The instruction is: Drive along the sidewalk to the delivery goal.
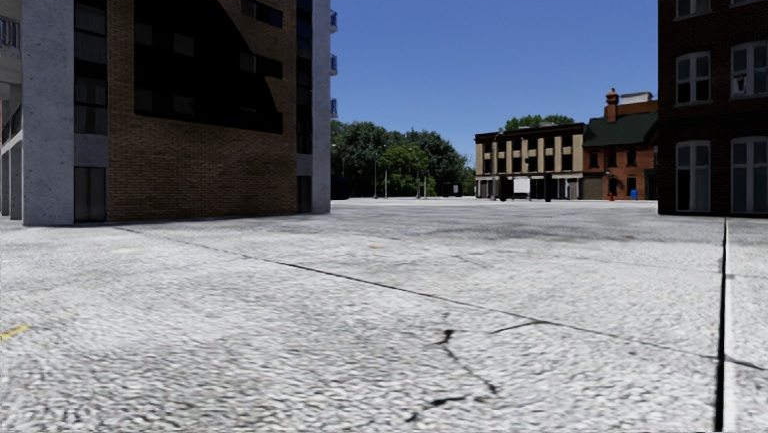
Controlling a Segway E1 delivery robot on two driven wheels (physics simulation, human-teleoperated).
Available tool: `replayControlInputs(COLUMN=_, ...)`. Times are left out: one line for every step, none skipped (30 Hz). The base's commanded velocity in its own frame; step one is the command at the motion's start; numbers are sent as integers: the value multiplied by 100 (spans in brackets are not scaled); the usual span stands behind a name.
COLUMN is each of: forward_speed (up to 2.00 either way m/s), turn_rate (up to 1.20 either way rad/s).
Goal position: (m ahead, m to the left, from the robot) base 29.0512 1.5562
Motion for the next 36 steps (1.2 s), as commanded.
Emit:
replayControlInputs(forward_speed=200, turn_rate=0)
replayControlInputs(forward_speed=200, turn_rate=0)
replayControlInputs(forward_speed=200, turn_rate=0)
replayControlInputs(forward_speed=200, turn_rate=0)
replayControlInputs(forward_speed=200, turn_rate=0)
replayControlInputs(forward_speed=200, turn_rate=0)
replayControlInputs(forward_speed=200, turn_rate=0)
replayControlInputs(forward_speed=200, turn_rate=0)
replayControlInputs(forward_speed=200, turn_rate=0)
replayControlInputs(forward_speed=200, turn_rate=0)
replayControlInputs(forward_speed=200, turn_rate=0)
replayControlInputs(forward_speed=200, turn_rate=0)
replayControlInputs(forward_speed=200, turn_rate=0)
replayControlInputs(forward_speed=200, turn_rate=0)
replayControlInputs(forward_speed=200, turn_rate=0)
replayControlInputs(forward_speed=200, turn_rate=0)
replayControlInputs(forward_speed=200, turn_rate=0)
replayControlInputs(forward_speed=200, turn_rate=0)
replayControlInputs(forward_speed=200, turn_rate=0)
replayControlInputs(forward_speed=200, turn_rate=0)
replayControlInputs(forward_speed=200, turn_rate=0)
replayControlInputs(forward_speed=200, turn_rate=0)
replayControlInputs(forward_speed=200, turn_rate=0)
replayControlInputs(forward_speed=200, turn_rate=0)
replayControlInputs(forward_speed=200, turn_rate=0)
replayControlInputs(forward_speed=200, turn_rate=0)
replayControlInputs(forward_speed=200, turn_rate=0)
replayControlInputs(forward_speed=200, turn_rate=0)
replayControlInputs(forward_speed=200, turn_rate=0)
replayControlInputs(forward_speed=200, turn_rate=0)
replayControlInputs(forward_speed=200, turn_rate=0)
replayControlInputs(forward_speed=200, turn_rate=0)
replayControlInputs(forward_speed=200, turn_rate=0)
replayControlInputs(forward_speed=200, turn_rate=0)
replayControlInputs(forward_speed=200, turn_rate=0)
replayControlInputs(forward_speed=200, turn_rate=0)
